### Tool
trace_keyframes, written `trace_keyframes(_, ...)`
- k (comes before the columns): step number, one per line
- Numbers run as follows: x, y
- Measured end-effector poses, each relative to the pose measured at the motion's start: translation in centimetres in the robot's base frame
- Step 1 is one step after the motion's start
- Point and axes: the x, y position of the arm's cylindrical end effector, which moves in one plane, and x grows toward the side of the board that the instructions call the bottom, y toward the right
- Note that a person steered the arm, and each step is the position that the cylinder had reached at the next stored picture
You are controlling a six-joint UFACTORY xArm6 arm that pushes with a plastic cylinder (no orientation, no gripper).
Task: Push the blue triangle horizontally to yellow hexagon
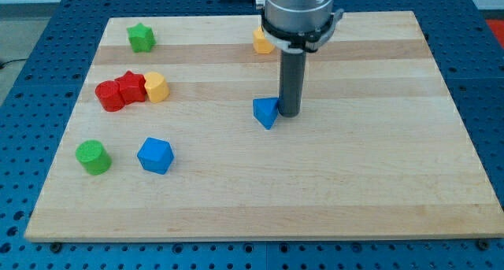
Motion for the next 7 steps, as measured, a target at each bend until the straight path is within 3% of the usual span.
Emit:
trace_keyframes(1,5.8,-0.2)
trace_keyframes(2,7.7,-6.1)
trace_keyframes(3,3.6,-6.4)
trace_keyframes(7,-7.2,7.5)
